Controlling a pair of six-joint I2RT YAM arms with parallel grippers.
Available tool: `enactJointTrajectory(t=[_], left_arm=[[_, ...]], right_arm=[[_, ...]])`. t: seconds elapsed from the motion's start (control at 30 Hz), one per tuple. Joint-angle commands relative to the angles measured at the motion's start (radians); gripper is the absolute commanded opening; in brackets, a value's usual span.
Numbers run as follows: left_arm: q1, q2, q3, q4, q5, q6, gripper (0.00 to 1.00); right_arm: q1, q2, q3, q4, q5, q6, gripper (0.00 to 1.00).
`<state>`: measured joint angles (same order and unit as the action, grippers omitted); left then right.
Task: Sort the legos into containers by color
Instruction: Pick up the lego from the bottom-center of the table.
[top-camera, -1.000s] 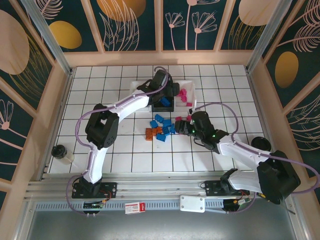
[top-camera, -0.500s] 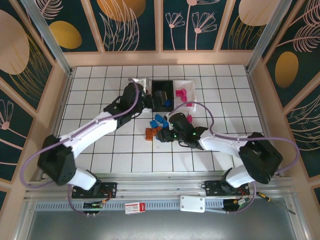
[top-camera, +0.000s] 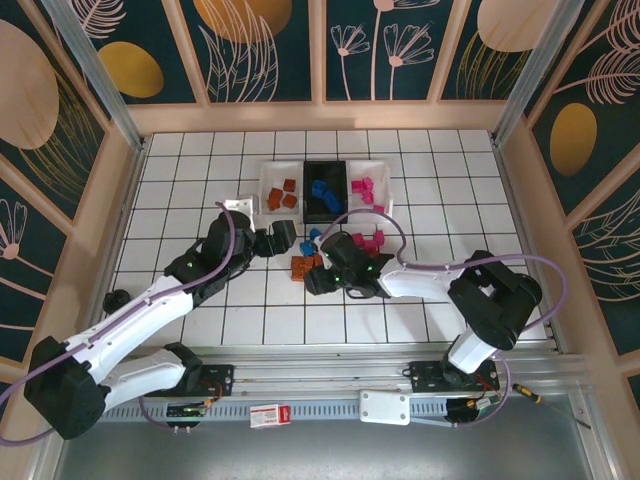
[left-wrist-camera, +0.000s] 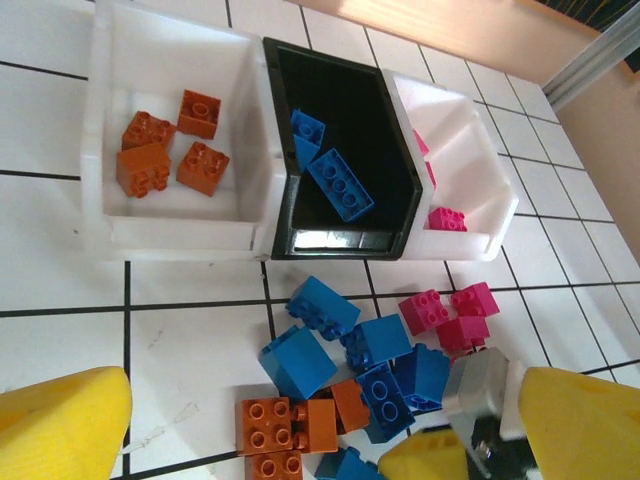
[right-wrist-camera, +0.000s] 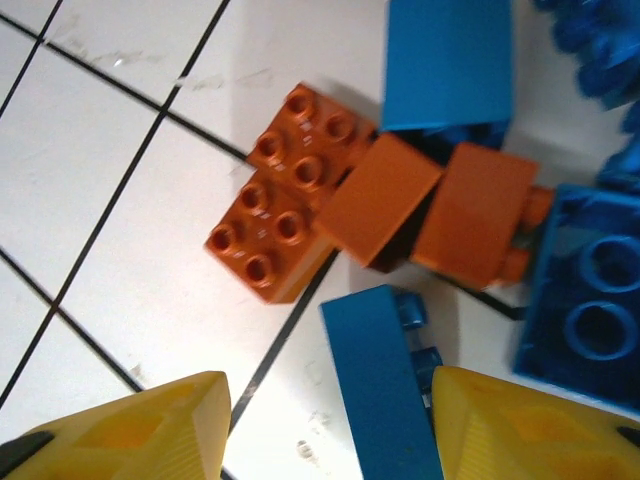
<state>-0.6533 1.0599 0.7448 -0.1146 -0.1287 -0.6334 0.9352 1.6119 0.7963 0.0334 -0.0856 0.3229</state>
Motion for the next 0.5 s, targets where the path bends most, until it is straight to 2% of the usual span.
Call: enactJointTrajectory(t=[0.0,0.1,0.17,0.3,0.47], left_arm=[[0.004,-0.013,-0.022,-0.029,-0.039,-0.013,0.99],[0.003,-0.009,-0.022,-0.033,-0.038,-0.014,0.99],[0.003,-0.011,-0.022,-0.034,-0.04,-0.014,0.99],[0.004,-0.015,-0.028,-0.031,-0.046,-0.015,0.99],[0.003,-0.006,-0.035,-0.031,-0.049,-0.02,0.99]], right_arm=[[0.037,0.023,0.015,-0.023,-0.052,0.013,0.53],[0.07,0.012,0.011,-0.015,-0.064,0.027,0.52],[0.081,-0.003,0.014,-0.03,0.005,0.043,0.54],[0.093,-0.03,0.023,-0.072,0.195,0.095,0.65],[0.096,0.043,0.044,-0.072,0.195,0.084,0.64]])
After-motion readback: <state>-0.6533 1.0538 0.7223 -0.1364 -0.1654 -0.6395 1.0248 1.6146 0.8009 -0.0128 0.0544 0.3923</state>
